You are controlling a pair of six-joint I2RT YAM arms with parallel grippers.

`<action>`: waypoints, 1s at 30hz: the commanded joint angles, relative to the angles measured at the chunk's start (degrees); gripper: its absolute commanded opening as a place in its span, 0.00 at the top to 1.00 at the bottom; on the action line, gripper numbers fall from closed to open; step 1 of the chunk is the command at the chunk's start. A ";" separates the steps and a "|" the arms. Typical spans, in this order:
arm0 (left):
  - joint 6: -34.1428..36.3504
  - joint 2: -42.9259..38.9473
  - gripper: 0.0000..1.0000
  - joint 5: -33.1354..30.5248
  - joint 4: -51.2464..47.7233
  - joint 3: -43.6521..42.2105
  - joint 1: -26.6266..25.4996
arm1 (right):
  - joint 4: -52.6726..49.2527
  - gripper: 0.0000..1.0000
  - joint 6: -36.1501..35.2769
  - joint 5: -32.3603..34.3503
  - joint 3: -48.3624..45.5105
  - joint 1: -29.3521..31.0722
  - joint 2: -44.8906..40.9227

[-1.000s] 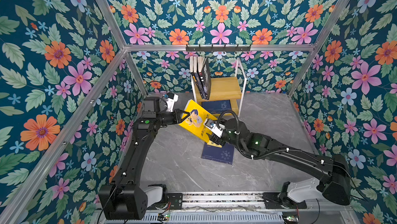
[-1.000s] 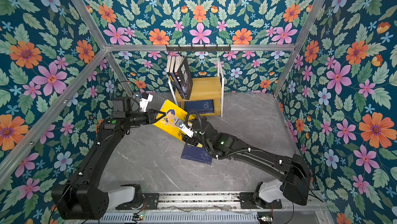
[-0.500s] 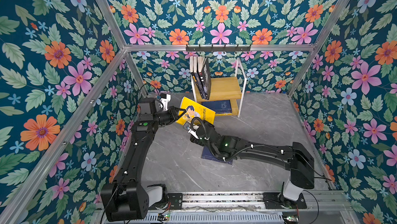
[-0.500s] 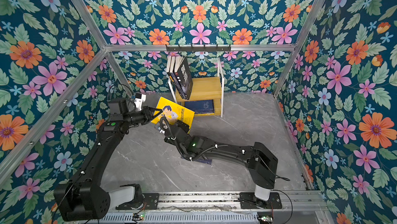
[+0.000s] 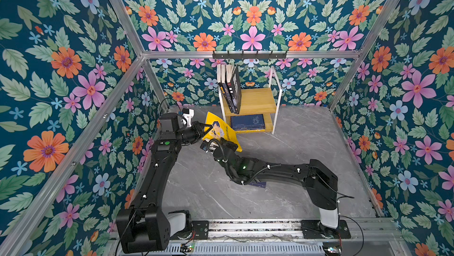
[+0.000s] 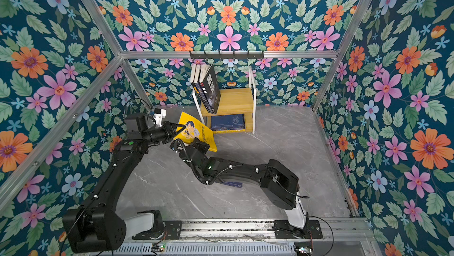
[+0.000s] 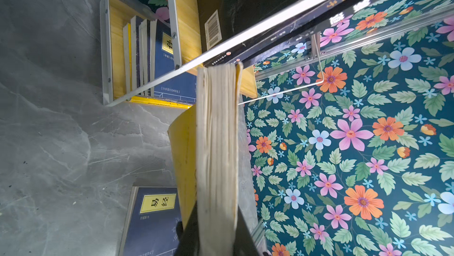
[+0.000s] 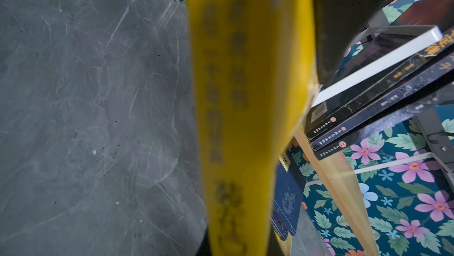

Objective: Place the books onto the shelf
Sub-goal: 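Carry the yellow book upright to the shelf beside the standing books with the right gripper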

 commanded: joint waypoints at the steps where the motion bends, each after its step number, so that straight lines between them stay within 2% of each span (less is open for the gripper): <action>1: 3.27 -0.14 0.62 0.81 5.04 0.13 0.79 | 4.10 1.00 2.17 0.95 -2.42 -0.54 -2.97; 6: 7.31 0.16 0.37 -0.05 5.12 0.61 2.86 | 3.84 1.00 8.11 -1.92 -9.95 -0.80 -11.12; 9: 10.93 0.30 0.24 -3.26 3.15 1.37 3.83 | 4.94 1.00 12.39 -4.92 -14.42 -1.97 -17.15; 14: 17.84 -0.14 0.21 -9.62 1.11 -0.41 4.16 | 4.31 1.00 20.60 -13.80 -19.15 -5.95 -27.44; 17: 22.09 -0.19 0.15 -11.75 -0.72 -0.68 4.38 | 4.89 1.00 25.34 -16.40 -20.00 -9.28 -31.30; 19: 26.86 -0.14 0.15 -13.36 -2.29 -1.23 4.38 | 6.21 1.00 25.91 -17.53 -19.96 -10.81 -32.85; 22: 29.41 -0.23 0.12 -17.22 -2.72 -2.27 4.38 | 10.00 1.00 26.34 -18.27 -19.38 -13.25 -33.20; 26: 31.45 -0.14 0.10 -19.46 -2.98 -2.70 4.47 | 12.01 1.00 31.75 -18.61 -15.48 -18.21 -30.72; 30: 31.04 -0.14 0.08 -20.99 -3.16 -2.37 4.46 | 16.26 1.00 32.95 -17.16 -11.30 -21.98 -26.37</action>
